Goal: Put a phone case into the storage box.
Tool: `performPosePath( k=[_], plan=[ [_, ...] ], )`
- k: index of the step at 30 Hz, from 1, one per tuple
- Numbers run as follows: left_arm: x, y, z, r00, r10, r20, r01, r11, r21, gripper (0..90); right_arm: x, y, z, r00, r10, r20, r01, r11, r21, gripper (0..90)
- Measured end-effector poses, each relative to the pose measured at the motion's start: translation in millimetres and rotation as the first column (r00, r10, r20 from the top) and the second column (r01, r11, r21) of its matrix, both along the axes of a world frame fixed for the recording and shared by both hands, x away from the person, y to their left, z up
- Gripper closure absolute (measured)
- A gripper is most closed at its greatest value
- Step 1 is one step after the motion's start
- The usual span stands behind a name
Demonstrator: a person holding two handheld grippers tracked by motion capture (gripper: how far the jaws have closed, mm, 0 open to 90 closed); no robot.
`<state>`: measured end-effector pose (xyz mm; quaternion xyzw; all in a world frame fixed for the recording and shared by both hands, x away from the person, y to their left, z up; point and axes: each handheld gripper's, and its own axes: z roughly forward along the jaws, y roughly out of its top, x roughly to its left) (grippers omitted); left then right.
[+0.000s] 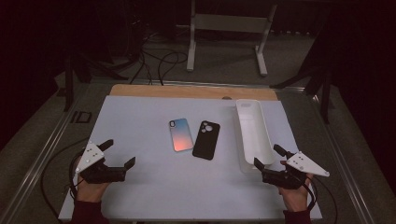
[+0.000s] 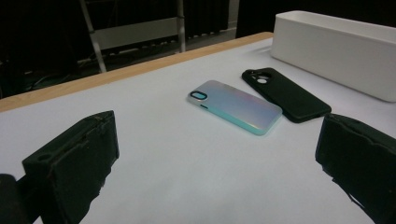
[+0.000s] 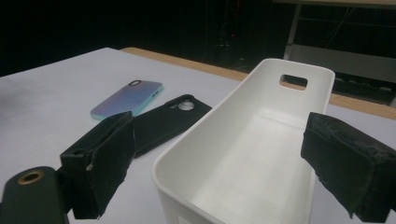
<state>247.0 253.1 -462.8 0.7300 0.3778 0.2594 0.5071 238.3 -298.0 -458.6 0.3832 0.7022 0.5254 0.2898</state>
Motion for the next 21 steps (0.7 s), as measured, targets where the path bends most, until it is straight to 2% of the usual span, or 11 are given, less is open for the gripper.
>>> performPosePath(
  k=[10,17,21],
  plan=[
    [0.5,-1.5,-2.6,1.0,0.008,0.003,-0.008,0.9999,0.015,0.0,0.6,1.8,-1.7,1.0,-0.007,-0.004,0.007,1.0,-0.007,9.6],
    [3.9,-5.1,-1.4,1.0,0.004,-0.006,-0.004,1.0,0.003,0.0,0.5,1.4,-2.0,0.9999,-0.008,-0.01,0.008,1.0,-0.006,9.6],
    [7.7,-9.6,4.3,0.9999,-0.014,0.0,0.014,0.9996,-0.024,0.0,-0.3,1.2,-0.4,0.9999,-0.012,-0.007,0.012,0.9999,0.002,9.6]
  ],
)
